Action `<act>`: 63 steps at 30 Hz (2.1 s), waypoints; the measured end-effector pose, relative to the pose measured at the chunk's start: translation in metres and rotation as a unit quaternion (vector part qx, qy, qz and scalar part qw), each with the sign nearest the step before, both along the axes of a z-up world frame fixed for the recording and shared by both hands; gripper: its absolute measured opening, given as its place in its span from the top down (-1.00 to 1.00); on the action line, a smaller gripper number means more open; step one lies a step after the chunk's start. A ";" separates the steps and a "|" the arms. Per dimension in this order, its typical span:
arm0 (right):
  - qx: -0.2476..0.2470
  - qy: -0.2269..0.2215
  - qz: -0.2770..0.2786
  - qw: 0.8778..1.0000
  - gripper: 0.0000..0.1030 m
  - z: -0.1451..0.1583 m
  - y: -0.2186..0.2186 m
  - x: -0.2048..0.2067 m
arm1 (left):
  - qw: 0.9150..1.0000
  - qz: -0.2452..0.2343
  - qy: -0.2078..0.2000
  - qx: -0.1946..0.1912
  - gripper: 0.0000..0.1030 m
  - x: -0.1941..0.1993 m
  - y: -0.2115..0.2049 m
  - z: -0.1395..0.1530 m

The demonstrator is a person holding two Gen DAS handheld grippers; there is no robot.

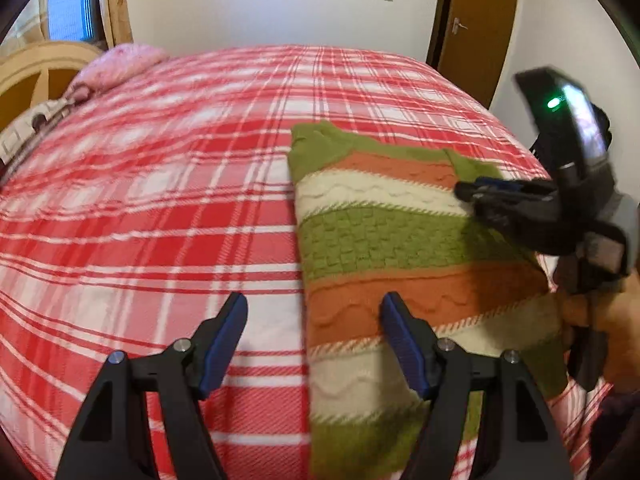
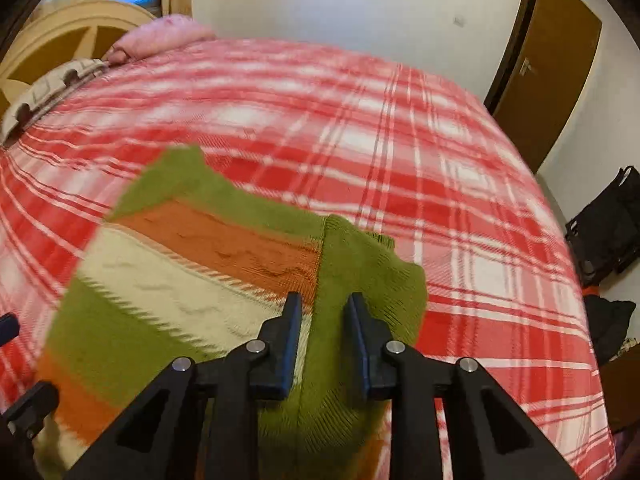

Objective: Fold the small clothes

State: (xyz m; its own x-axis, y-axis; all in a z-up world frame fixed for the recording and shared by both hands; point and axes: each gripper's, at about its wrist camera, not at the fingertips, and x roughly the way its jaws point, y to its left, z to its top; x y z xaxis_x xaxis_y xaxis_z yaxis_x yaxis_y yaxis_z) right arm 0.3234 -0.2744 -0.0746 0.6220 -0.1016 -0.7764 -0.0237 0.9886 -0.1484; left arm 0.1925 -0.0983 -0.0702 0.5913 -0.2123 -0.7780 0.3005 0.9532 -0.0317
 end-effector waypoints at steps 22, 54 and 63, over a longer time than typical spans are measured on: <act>0.239 -0.082 -0.047 0.967 -0.51 0.050 -0.041 -0.138 | 1.000 -0.004 -0.009 0.026 -0.51 -0.027 0.000 0.009; 0.262 -0.021 -0.080 0.961 -0.51 -0.030 -0.062 -0.091 | 0.988 -0.029 0.117 -0.092 -0.50 0.066 -0.019 -0.030; 0.245 -0.038 -0.043 0.968 0.06 -0.030 -0.045 -0.093 | 0.989 -0.033 0.085 -0.115 -0.03 0.052 -0.019 -0.029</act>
State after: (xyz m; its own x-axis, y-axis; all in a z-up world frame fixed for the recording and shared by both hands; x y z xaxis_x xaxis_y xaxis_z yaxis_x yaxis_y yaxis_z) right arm 0.2306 -0.3190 -0.1048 0.6848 0.2143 -0.6965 0.0534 0.9384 0.3413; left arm 0.2441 -0.1168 -0.0992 0.4344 -0.4286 -0.7922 0.3337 0.8935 -0.3004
